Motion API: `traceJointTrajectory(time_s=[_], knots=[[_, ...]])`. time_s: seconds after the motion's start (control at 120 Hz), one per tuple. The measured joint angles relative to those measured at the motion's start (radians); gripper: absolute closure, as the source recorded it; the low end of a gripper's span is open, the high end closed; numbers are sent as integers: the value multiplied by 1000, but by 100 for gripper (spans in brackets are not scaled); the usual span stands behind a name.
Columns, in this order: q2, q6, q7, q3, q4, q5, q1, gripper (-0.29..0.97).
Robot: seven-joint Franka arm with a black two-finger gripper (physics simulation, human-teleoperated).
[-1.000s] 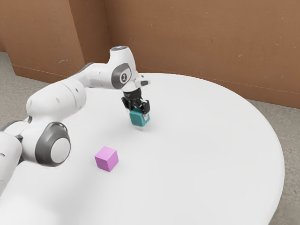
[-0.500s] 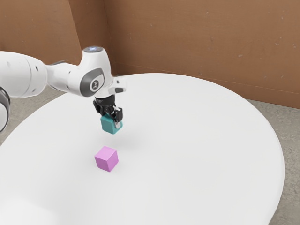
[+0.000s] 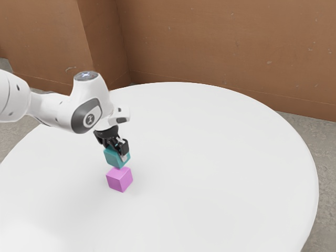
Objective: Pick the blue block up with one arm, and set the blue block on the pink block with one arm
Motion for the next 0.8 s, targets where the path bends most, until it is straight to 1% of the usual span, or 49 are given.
traceJointTrajectory(time_s=[0.283, 0.417, 0.575, 0.8], knots=[[-71, 35, -12, 0, -96, -22, -6, 34], [-77, 41, -23, 0, -108, -25, -27, 34], [-102, 45, -37, 0, -142, -27, -28, 34], [-113, 47, -54, 2, -150, -27, -46, 34]])
